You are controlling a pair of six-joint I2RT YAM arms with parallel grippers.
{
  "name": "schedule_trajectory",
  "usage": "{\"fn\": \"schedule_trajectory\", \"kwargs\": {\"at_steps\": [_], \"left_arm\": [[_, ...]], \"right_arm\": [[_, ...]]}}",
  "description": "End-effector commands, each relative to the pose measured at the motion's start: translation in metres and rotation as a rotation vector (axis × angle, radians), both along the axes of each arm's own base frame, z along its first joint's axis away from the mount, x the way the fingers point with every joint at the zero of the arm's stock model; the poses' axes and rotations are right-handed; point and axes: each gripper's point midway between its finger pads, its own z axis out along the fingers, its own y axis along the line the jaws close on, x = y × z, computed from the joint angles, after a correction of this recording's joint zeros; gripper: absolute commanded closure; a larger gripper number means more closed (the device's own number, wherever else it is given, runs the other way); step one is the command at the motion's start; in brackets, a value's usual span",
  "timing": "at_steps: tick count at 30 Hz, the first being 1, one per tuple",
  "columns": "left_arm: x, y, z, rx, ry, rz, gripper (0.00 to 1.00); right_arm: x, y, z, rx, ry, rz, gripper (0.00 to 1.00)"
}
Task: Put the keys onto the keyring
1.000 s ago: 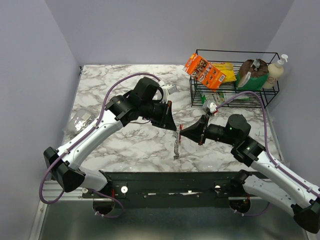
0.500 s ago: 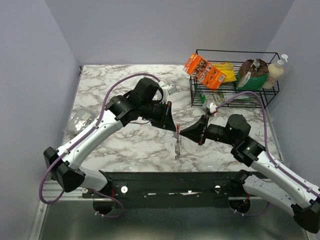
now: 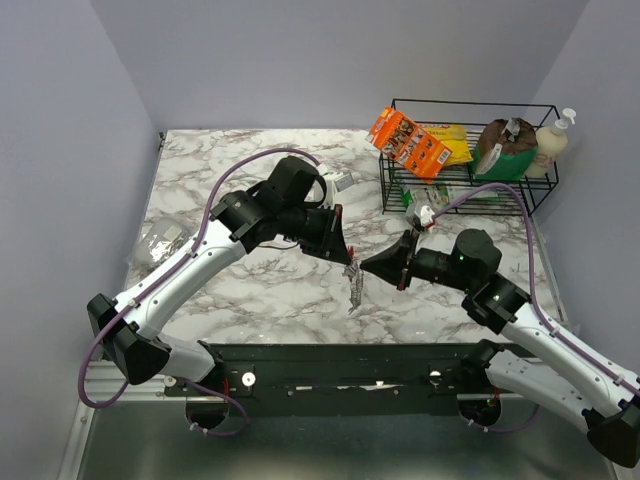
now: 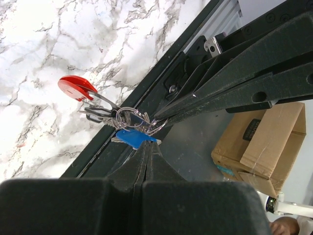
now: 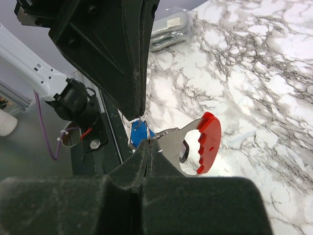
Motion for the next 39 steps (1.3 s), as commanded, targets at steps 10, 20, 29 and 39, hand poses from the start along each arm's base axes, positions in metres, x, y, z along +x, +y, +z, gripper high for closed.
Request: {"fn": "schedule_trajectory", "kwargs": {"at_steps": [10, 20, 29, 39], "left_arm": [[-0.001, 0.006, 0.024, -0.037, -0.015, -0.048, 1.0], [-0.028, -0.011, 0.029, -0.193, 0.104, -0.158, 1.0], [-0.025, -0.014, 0.025, -0.201, 0.116, -0.145, 1.0], [-0.021, -0.013, 0.021, -0.185, 0.116, -0.123, 1.0]], "right_arm": [[-0.01, -0.005, 0.013, 0.015, -0.105, 0.037, 1.0], [-0.014, -0.006, 0.017, 0.016, -0.155, 0.061, 1.0], [-0.016, -0.007, 0.018, 0.024, -0.17, 0.064, 1.0], [-0.015, -0.011, 0.019, 0.03, -0.177, 0.039, 1.0]]}}
